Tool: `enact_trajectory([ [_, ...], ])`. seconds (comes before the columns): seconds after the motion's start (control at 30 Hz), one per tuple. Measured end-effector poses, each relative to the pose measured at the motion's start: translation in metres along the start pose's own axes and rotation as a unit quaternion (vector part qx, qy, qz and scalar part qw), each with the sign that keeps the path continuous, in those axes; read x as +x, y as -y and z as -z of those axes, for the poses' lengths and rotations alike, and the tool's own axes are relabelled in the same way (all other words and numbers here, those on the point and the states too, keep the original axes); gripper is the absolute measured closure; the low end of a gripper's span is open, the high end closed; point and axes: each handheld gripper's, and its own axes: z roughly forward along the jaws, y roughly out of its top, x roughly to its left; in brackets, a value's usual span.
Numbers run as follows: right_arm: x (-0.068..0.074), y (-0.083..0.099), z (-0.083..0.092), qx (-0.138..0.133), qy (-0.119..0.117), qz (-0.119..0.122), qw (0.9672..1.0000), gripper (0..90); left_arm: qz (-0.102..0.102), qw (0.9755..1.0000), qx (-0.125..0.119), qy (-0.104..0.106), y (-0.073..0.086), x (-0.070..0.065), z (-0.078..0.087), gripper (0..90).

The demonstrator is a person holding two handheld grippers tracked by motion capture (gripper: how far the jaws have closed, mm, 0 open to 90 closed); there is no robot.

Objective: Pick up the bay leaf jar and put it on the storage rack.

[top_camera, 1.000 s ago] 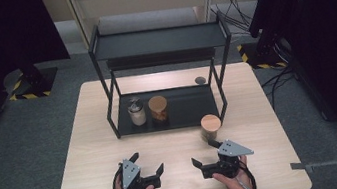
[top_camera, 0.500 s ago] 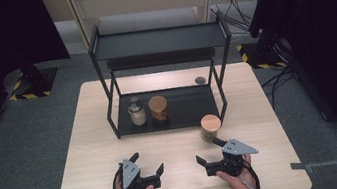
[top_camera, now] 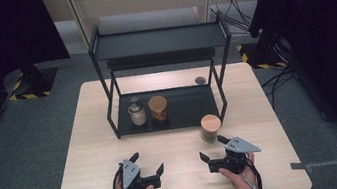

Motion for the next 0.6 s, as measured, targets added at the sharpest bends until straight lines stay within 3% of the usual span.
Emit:
enact_trajectory([
  [0.6,-0.0062,-0.0004,-0.0005,-0.001,0.029,-0.004,0.9996,4.7,-0.001,1.0,0.001,0.0,-0.0003,-0.0001,-0.0002,2.3],
])
